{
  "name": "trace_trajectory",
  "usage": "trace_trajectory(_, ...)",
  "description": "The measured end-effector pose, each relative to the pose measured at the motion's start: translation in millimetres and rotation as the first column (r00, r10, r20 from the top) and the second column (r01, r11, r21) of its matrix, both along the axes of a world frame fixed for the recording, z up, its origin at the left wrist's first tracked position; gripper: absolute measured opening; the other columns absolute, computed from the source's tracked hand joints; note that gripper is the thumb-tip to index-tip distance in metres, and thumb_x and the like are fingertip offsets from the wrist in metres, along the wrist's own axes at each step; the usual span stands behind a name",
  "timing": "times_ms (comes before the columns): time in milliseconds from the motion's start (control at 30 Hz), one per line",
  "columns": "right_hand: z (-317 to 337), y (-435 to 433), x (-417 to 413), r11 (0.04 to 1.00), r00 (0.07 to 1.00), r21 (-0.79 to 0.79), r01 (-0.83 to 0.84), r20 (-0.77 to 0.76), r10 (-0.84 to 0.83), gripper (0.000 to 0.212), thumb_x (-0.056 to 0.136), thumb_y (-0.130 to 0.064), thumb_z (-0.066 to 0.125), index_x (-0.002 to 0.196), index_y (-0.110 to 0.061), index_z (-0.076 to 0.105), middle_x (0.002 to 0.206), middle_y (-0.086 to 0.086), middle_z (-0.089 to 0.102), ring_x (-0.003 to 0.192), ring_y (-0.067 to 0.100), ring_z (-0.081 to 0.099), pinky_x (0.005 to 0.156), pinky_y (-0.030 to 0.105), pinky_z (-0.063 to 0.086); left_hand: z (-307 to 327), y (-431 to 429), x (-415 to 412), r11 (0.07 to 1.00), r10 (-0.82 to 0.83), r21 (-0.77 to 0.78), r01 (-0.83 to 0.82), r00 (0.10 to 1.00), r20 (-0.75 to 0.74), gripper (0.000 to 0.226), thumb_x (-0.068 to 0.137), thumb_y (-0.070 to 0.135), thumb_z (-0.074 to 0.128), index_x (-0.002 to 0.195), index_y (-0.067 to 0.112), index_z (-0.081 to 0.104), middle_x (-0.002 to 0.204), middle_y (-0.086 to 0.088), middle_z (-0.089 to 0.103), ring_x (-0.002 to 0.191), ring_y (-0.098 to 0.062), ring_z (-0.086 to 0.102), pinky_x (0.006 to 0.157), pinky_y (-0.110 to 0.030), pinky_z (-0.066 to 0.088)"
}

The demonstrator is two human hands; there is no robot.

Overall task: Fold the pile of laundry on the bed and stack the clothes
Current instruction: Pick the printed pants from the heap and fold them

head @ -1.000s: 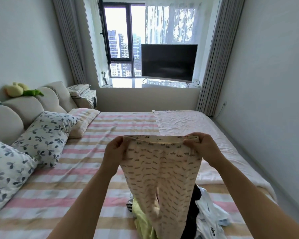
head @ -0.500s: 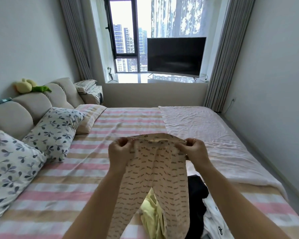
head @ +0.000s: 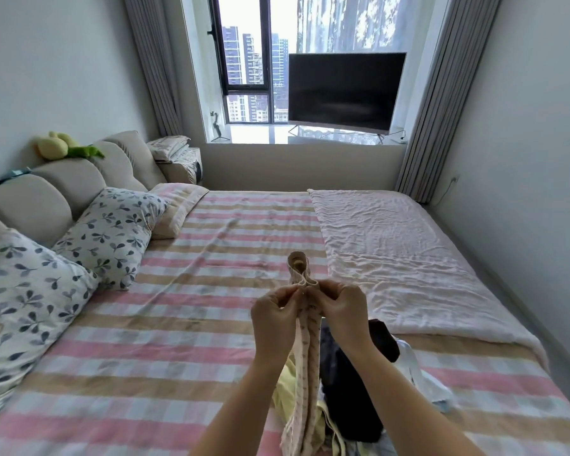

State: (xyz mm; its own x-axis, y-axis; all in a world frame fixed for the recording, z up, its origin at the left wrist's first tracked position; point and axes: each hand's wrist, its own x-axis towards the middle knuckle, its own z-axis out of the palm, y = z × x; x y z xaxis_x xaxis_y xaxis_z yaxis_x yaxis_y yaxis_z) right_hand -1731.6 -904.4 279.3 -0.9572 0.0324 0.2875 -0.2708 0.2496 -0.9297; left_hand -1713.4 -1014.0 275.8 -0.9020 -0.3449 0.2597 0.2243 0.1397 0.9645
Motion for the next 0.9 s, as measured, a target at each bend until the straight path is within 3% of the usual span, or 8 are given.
trace_trajectory(167, -2, 0, 4, 0.995, 0.995, -0.001, -0.1, -0.002, 0.1, 0.004, 0.079, -0.021, 0.073, 0.082, -0.02, 0.07, 0.068, -0.006, 0.069, 0.067, 0.007, 0.066, 0.06, 0.021, 0.051, 2, 0, 6, 0.969, -0.099, 0.232, 0.081, 0.993, 0.07, 0.023, 0.091, 0.019, 0.055, 0.088, 0.007, 0.074, 0.079, -0.005, 0.073, 0.078, -0.021, 0.071, 0.07, -0.03, 0.058)
trace_trajectory(267, -2, -1, 5, 0.995, 0.995, -0.017, -0.1, -0.026, 0.099, 0.004, 0.081, -0.015, 0.069, 0.084, -0.017, 0.07, 0.072, -0.005, 0.07, 0.07, 0.006, 0.066, 0.064, 0.019, 0.052, 8, -4, 13, 0.933, -0.214, 0.309, 0.184, 0.974, 0.068, 0.03, 0.095, 0.023, 0.047, 0.086, 0.013, 0.074, 0.083, -0.004, 0.074, 0.08, -0.017, 0.071, 0.067, -0.024, 0.056)
trace_trajectory(333, -1, 0, 6, 0.99, 0.991, -0.056, -0.131, -0.01, 0.13, 0.011, 0.085, -0.008, 0.064, 0.089, -0.017, 0.071, 0.078, -0.005, 0.072, 0.075, 0.007, 0.067, 0.067, 0.02, 0.053, 10, -13, 17, 0.969, -0.155, 0.201, 0.144, 0.987, 0.038, 0.021, 0.092, 0.017, 0.054, 0.081, 0.02, 0.072, 0.077, -0.001, 0.073, 0.073, -0.011, 0.068, 0.063, -0.025, 0.053)
trace_trajectory(433, 1, 2, 4, 0.979, 0.979, 0.016, -0.204, 0.004, 0.204, 0.032, 0.084, 0.003, 0.055, 0.09, -0.026, 0.068, 0.083, -0.011, 0.07, 0.079, 0.003, 0.065, 0.07, 0.017, 0.052, 6, -38, 19, 0.993, 0.12, -0.013, -0.12, 0.993, -0.018, 0.022, 0.077, 0.01, 0.073, 0.091, 0.023, 0.062, 0.084, 0.008, 0.064, 0.073, -0.002, 0.057, 0.064, -0.02, 0.047)
trace_trajectory(500, 4, 2, 5, 0.962, 0.963, 0.042, -0.27, 0.01, 0.27, 0.034, 0.085, 0.003, 0.055, 0.089, -0.029, 0.066, 0.082, -0.013, 0.068, 0.078, 0.004, 0.063, 0.068, 0.018, 0.051, 2, -59, 19, 0.996, 0.062, -0.06, -0.06, 0.997, 0.034, 0.054, 0.07, 0.015, 0.08, 0.115, 0.022, 0.05, 0.104, 0.012, 0.056, 0.093, -0.001, 0.053, 0.076, -0.016, 0.044)
trace_trajectory(567, 6, -1, 5, 0.944, 0.945, 0.045, -0.327, 0.032, 0.326, 0.031, 0.086, 0.002, 0.055, 0.089, -0.027, 0.064, 0.08, -0.012, 0.067, 0.073, 0.005, 0.061, 0.066, 0.02, 0.049, -1, -77, 17, 0.986, -0.148, -0.046, 0.157, 0.976, 0.159, 0.073, 0.066, 0.021, 0.081, 0.129, 0.019, 0.045, 0.119, 0.012, 0.055, 0.112, -0.003, 0.05, 0.09, -0.02, 0.04)
trace_trajectory(733, 3, -16, 10, 0.92, 0.918, 0.023, -0.391, 0.075, 0.388, 0.028, 0.089, -0.001, 0.055, 0.089, -0.028, 0.064, 0.071, -0.017, 0.066, 0.065, -0.003, 0.059, 0.062, 0.012, 0.044, 0, -104, 18, 0.94, -0.336, -0.01, 0.341, 0.932, 0.137, 0.035, 0.07, -0.002, 0.074, 0.09, 0.026, 0.072, 0.087, 0.006, 0.073, 0.086, -0.009, 0.067, 0.069, -0.017, 0.051)
trace_trajectory(900, -12, -41, 12, 0.94, 0.929, -0.113, -0.322, 0.156, 0.337, 0.018, 0.09, -0.005, 0.056, 0.103, -0.013, 0.065, 0.079, -0.004, 0.07, 0.068, 0.007, 0.063, 0.06, 0.019, 0.051, -14, -135, 20, 0.927, -0.374, 0.06, 0.369, 0.917, 0.139, 0.015, 0.078, 0.006, 0.069, 0.084, 0.02, 0.073, 0.078, 0.002, 0.073, 0.076, -0.013, 0.068, 0.064, -0.021, 0.053)
